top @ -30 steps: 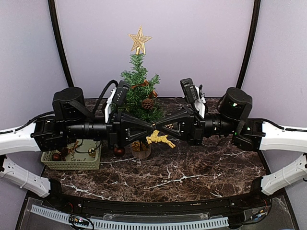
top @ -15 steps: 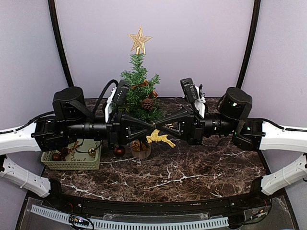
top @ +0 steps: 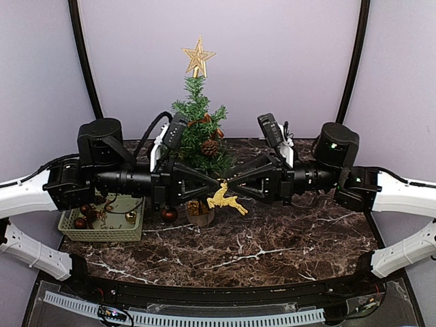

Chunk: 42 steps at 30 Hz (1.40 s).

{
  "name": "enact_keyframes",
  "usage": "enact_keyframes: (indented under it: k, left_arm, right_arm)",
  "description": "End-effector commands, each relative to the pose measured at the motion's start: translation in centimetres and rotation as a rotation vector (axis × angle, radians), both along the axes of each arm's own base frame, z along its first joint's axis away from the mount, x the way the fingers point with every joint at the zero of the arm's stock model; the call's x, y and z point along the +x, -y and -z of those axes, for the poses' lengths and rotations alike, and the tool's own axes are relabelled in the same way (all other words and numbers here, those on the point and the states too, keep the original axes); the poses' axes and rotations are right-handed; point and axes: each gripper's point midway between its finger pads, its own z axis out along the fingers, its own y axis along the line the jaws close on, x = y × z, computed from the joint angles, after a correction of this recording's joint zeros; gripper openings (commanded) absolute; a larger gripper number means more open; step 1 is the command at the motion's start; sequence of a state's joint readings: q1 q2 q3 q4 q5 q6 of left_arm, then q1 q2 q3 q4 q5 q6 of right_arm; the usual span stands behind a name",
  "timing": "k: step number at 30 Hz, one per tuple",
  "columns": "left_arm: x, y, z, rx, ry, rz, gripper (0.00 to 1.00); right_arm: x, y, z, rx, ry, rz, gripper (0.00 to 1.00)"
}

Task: Decorate the small christmas tree

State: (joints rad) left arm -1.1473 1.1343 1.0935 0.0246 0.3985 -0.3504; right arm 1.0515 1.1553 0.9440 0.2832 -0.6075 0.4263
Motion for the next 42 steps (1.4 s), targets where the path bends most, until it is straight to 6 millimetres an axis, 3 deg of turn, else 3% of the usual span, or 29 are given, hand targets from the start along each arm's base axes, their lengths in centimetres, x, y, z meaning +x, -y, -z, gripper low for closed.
enact_keyframes:
  k: [1, 5, 8, 15, 24, 28, 30, 37, 40, 42]
  left_arm:
    - [-0.1, -0.2, -0.2, 0.015, -0.020, 0.008, 0.00]
    - [0.0, -0.3, -0.1, 0.025, -0.016, -0.003, 0.00]
    - [0.2, -0.7, -0.1, 0.034, -0.012, -0.018, 0.00]
    - [0.2, -1.4, -0.1, 0.071, -0.016, -0.019, 0.00]
    - [0.3, -1.8, 0.7, 0.185, -0.010, -0.011, 0.00]
    - [-0.1, -1.6, 1.4, 0.232, -0.034, 0.019, 0.00]
    - [-0.2, -1.4, 1.8, 0.248, -0.043, 0.031, 0.00]
    - [-0.2, -1.4, 2.1, 0.259, -0.051, 0.028, 0.00]
    - [-0.2, -1.5, 2.1, 0.253, -0.056, 0.026, 0.00]
    - [-0.2, -1.5, 2.0, 0.248, -0.058, 0.025, 0.00]
  right_arm:
    - [-0.7, 0.2, -1.7, 0.060, 0.019, -0.043, 0.33]
    - [-0.9, -0.1, -1.8, 0.060, 0.025, -0.065, 0.10]
    - [-0.7, -0.3, -1.0, 0.018, 0.020, -0.063, 0.02]
    - [-0.8, -0.5, 0.2, -0.076, 0.014, -0.079, 0.00]
    - [-0.3, -1.2, 4.3, -0.328, 0.019, -0.101, 0.00]
    - [-0.3, -1.2, 4.0, -0.316, 0.026, -0.102, 0.00]
    - [-0.4, -1.0, 3.5, -0.274, 0.030, -0.093, 0.06]
    - [-0.1, -0.5, 1.7, -0.095, 0.018, -0.036, 0.52]
    - [0.3, -0.2, 2.0, -0.029, -0.012, 0.013, 0.66]
    - [0.6, 0.1, 1.8, 0.034, -0.021, 0.045, 0.70]
